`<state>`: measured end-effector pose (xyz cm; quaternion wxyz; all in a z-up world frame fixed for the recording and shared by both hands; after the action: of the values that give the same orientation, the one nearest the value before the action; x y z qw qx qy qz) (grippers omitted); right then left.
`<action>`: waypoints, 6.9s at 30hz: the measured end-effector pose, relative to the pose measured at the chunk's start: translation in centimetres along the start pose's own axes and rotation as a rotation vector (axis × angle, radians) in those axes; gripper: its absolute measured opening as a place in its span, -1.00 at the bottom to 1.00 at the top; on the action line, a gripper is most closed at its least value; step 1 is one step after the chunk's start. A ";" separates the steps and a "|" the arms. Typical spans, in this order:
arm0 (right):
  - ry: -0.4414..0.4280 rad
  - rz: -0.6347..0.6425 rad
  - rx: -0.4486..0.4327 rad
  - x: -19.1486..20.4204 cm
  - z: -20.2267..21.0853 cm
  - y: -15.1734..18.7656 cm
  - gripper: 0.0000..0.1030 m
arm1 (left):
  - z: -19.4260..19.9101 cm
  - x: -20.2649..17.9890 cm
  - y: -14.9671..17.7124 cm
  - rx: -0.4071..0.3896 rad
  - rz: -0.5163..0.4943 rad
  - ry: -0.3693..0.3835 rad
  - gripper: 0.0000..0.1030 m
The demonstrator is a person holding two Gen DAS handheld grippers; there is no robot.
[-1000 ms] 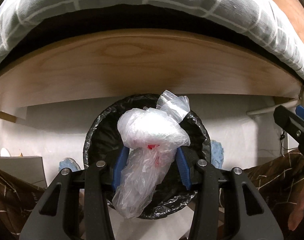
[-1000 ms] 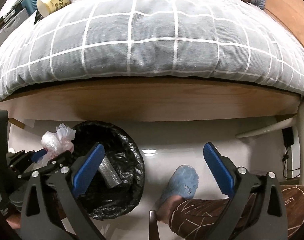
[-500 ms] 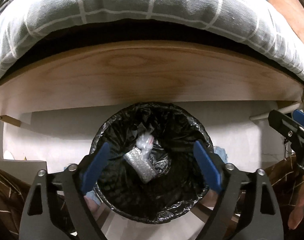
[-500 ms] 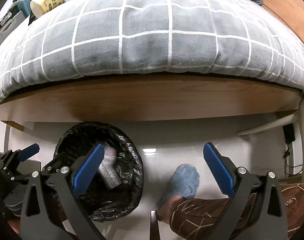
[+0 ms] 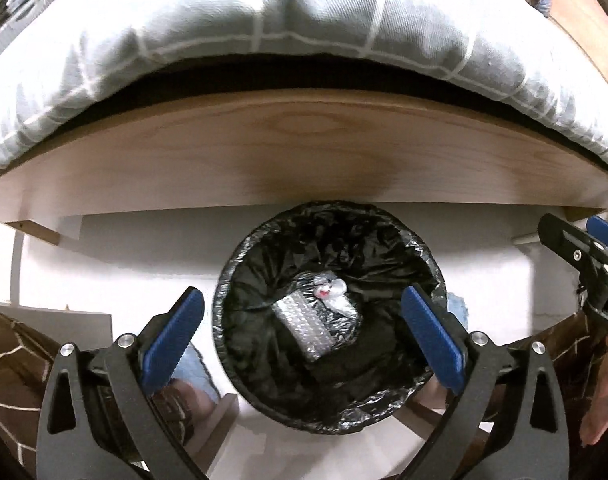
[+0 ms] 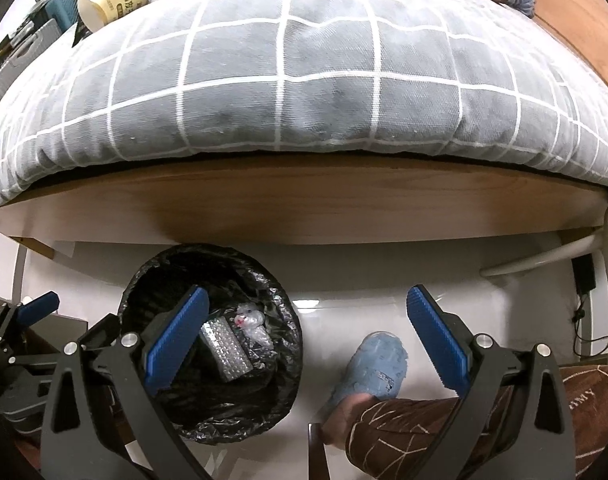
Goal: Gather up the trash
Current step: 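Raise both tools from the bin back toward the bed, then grasp the yellow pudding cup with the left tool while the right tool grasps the yellow wrapper, then lift the pudding cup and wrapper and carry them toward the bin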
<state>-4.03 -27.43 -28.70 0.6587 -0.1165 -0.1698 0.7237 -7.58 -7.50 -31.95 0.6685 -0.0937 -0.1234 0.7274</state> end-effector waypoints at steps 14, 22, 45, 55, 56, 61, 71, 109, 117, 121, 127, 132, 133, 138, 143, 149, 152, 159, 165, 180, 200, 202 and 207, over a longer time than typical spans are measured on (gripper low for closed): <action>-0.007 -0.007 -0.096 1.0 4.7 -1.4 0.85 | 7.0 1.6 -3.0 -0.141 0.037 0.010 0.89; -0.002 -0.010 -0.178 1.5 8.7 -3.8 0.85 | 10.3 2.4 -5.0 -0.206 0.056 0.017 0.89; 0.012 0.029 -0.322 0.9 13.8 -12.2 0.85 | 16.0 5.0 -13.4 -0.345 0.095 0.028 0.89; -0.002 0.010 -0.346 -0.2 12.2 -19.0 0.85 | 14.8 6.3 -20.3 -0.367 0.111 0.033 0.88; -0.012 0.005 -0.348 -0.1 11.9 -19.6 0.85 | 14.7 6.2 -20.9 -0.368 0.110 0.036 0.88; -0.054 0.002 -0.341 0.6 10.4 -23.0 0.73 | 13.8 5.7 -24.8 -0.376 0.100 0.047 0.88; -0.067 0.026 -0.346 1.5 7.8 -28.1 0.52 | 10.9 2.6 -30.3 -0.345 -0.010 0.091 0.87; -0.129 0.020 -0.286 3.5 4.3 -29.2 -0.82 | 7.1 2.3 -32.9 -0.339 -0.034 0.026 0.63; -0.131 0.027 -0.296 3.8 4.9 -29.3 -0.82 | 7.8 2.1 -32.9 -0.350 -0.024 0.040 0.62; -0.132 0.027 -0.300 3.7 5.4 -29.3 -0.83 | 8.4 2.0 -32.9 -0.356 -0.019 0.052 0.61; -0.135 0.032 -0.311 3.9 6.0 -29.5 -0.84 | 9.6 2.0 -32.9 -0.368 -0.008 0.069 0.61; -0.125 0.039 -0.325 3.9 6.8 -29.4 -0.84 | 10.6 1.7 -32.7 -0.377 -0.012 0.084 0.60; -0.125 0.039 -0.329 3.9 7.0 -29.4 -0.85 | 10.7 1.6 -32.6 -0.378 -0.014 0.089 0.60; -0.127 0.050 -0.341 4.1 8.1 -29.0 -0.85 | 12.1 1.7 -32.3 -0.388 -0.004 0.112 0.60; -0.131 0.056 -0.363 4.2 9.7 -28.3 -0.85 | 13.4 1.8 -31.4 -0.398 -0.001 0.125 0.60; -0.140 0.062 -0.386 4.6 11.7 -27.3 -0.85 | 14.6 2.2 -29.9 -0.398 0.006 0.138 0.59; -0.137 0.066 -0.393 4.7 12.4 -27.0 -0.85 | 15.3 2.5 -29.1 -0.401 0.014 0.142 0.58; -0.141 0.071 -0.400 4.8 13.8 -25.8 -0.85 | 16.8 3.0 -27.5 -0.412 0.017 0.138 0.50; -0.147 0.075 -0.408 5.1 14.8 -25.1 -0.85 | 15.6 2.9 -26.7 -0.388 0.000 0.122 0.15; -0.147 0.082 -0.368 5.1 12.8 -24.6 -0.85 | 9.6 1.4 -24.5 -0.272 -0.019 0.104 0.48; -0.176 0.102 -0.429 6.3 17.5 -23.3 -0.86 | 19.4 3.5 -24.2 -0.431 0.002 0.049 0.48; -0.182 0.104 -0.433 6.5 18.1 -22.8 -0.86 | 19.8 3.6 -23.7 -0.432 0.007 0.054 0.48; -0.189 0.110 -0.436 6.8 19.2 -21.0 -0.86 | 20.8 3.8 -22.3 -0.445 0.011 0.048 0.48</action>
<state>6.94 -20.92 -2.40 0.5587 -0.1969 -0.3762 0.7124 6.98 -3.11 -5.27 0.6301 -0.2568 -0.2646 0.6834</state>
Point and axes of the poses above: each gripper's, at about its wrist camera, not at the fingertips, and z roughly against the way its jaws point, x to its left, y to its underside, the point moved 10 cm from there along -z, roughly the way its jaws point, and after that the axes turned 3 degrees about -y, right-handed, at the moved point
